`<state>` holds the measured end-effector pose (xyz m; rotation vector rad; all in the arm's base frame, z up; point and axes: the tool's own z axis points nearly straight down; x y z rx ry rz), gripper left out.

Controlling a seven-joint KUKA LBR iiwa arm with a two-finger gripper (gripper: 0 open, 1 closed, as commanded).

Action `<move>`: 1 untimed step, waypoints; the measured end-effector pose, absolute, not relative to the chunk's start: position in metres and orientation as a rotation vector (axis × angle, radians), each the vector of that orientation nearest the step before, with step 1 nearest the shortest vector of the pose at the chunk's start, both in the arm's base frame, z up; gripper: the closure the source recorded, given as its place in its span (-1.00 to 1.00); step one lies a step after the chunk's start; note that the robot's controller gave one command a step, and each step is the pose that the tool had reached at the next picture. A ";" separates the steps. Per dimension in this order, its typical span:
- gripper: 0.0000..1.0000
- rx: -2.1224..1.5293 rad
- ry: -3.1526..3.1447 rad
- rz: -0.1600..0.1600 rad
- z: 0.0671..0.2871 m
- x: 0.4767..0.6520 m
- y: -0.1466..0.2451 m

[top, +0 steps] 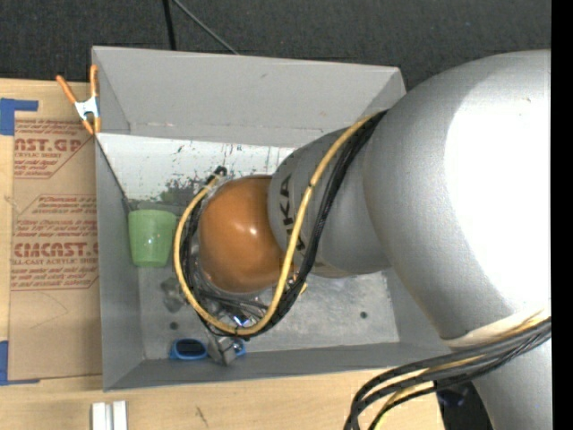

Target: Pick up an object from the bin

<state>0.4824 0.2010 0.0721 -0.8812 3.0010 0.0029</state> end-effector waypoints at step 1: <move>-1.00 -1.163 2.910 0.001 0.158 0.497 0.196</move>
Offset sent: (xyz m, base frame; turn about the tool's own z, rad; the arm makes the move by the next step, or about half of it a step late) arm 0.0127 -0.0063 0.0831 -0.1887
